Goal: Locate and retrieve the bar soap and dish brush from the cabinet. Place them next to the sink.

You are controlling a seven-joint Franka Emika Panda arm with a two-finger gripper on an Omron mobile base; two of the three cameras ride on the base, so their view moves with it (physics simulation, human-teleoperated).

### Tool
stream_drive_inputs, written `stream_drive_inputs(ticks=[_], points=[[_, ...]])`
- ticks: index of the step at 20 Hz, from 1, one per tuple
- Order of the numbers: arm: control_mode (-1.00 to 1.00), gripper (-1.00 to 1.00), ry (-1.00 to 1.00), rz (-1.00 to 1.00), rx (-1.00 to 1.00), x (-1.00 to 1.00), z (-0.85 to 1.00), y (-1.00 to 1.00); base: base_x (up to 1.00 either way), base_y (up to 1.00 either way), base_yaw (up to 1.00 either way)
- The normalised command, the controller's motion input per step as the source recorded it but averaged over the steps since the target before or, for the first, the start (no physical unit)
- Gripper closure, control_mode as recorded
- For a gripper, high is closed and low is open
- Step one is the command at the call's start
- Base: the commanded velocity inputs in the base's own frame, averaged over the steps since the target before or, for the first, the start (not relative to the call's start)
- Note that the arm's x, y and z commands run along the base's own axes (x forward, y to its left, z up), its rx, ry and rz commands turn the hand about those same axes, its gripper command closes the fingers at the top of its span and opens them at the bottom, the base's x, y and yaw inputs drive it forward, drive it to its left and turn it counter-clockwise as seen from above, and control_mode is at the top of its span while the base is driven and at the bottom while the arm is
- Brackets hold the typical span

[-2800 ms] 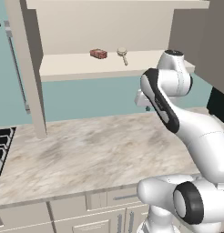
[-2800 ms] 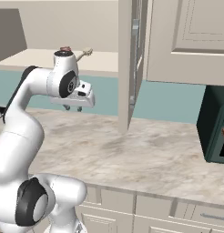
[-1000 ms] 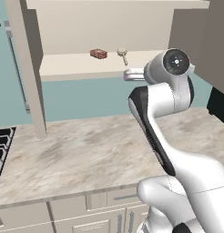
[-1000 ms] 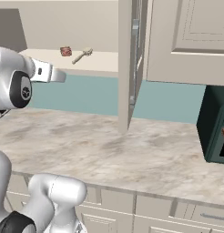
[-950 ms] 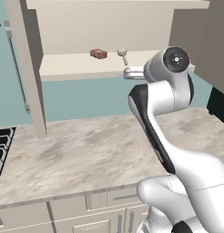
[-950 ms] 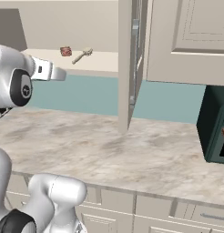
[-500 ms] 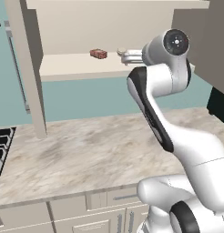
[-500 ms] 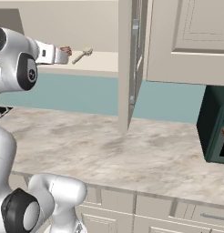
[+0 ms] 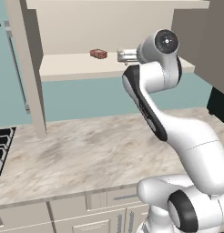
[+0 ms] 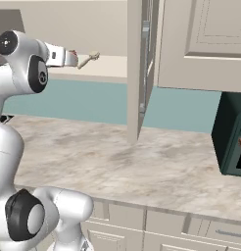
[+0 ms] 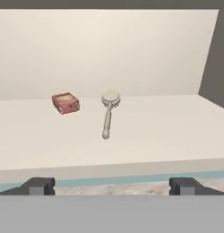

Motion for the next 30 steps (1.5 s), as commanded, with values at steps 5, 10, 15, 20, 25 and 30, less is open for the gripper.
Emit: stream_drive_inputs(ticks=[5,10,15,20,25,30], points=[[-1.0,-1.0,0.08,0.03,0.0,0.54,0.0,-0.01,0.0,0.0,0.0],[-1.0,-1.0,0.03,0.0,-0.04,0.44,-0.17,-0.02,0.0,0.0,0.0],[-1.0,-1.0,0.0,0.0,-0.03,0.42,-0.22,-0.11,0.0,0.0,0.0],[-1.0,-1.0,0.0,-0.02,0.0,0.44,-0.15,-0.03,0.0,0.0,0.0],[-1.0,-1.0,0.0,-0.01,0.0,0.34,-0.01,0.02,0.0,0.0,0.0],[-1.0,-1.0,0.02,0.0,0.0,0.24,0.0,0.08,0.0,0.0,0.0]])
